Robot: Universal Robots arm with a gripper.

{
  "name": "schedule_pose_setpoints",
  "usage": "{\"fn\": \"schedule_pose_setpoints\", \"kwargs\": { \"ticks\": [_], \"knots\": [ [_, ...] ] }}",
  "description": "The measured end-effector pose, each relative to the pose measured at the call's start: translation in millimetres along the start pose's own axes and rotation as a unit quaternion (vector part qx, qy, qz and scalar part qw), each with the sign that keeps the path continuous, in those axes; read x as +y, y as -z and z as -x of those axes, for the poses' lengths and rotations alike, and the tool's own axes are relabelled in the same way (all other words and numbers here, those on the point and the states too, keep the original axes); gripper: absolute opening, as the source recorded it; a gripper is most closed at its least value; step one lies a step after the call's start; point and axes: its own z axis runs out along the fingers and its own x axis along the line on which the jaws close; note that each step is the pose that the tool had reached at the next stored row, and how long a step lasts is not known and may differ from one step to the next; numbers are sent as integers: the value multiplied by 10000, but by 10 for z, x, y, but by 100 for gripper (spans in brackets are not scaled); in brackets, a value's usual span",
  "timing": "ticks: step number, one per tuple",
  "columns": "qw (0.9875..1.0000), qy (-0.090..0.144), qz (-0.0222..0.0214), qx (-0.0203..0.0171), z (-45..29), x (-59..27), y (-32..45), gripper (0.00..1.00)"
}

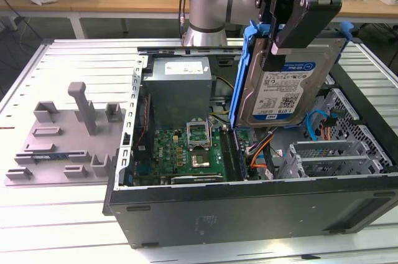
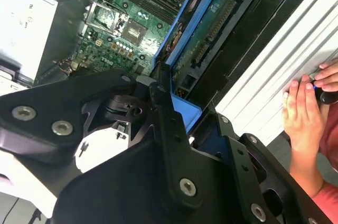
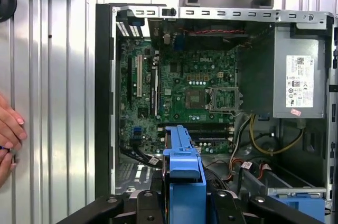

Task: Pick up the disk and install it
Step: 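Insert the disk into the insertion slot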

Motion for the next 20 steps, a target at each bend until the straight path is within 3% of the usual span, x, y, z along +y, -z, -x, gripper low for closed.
{"fn": "schedule_pose_setpoints", "kwargs": {
  "ticks": [1,3,8,15,20],
  "knots": [
    [10000,-10,0,-27,-4,0,0,36],
    [10000,-56,-1,-38,-12,-1,0,36],
    [9998,-218,-6,-47,-34,-25,0,36],
    [9997,-219,-6,-46,-35,-33,1,36],
    [9997,-219,-6,-46,-111,-144,2,36]
  ]
}}
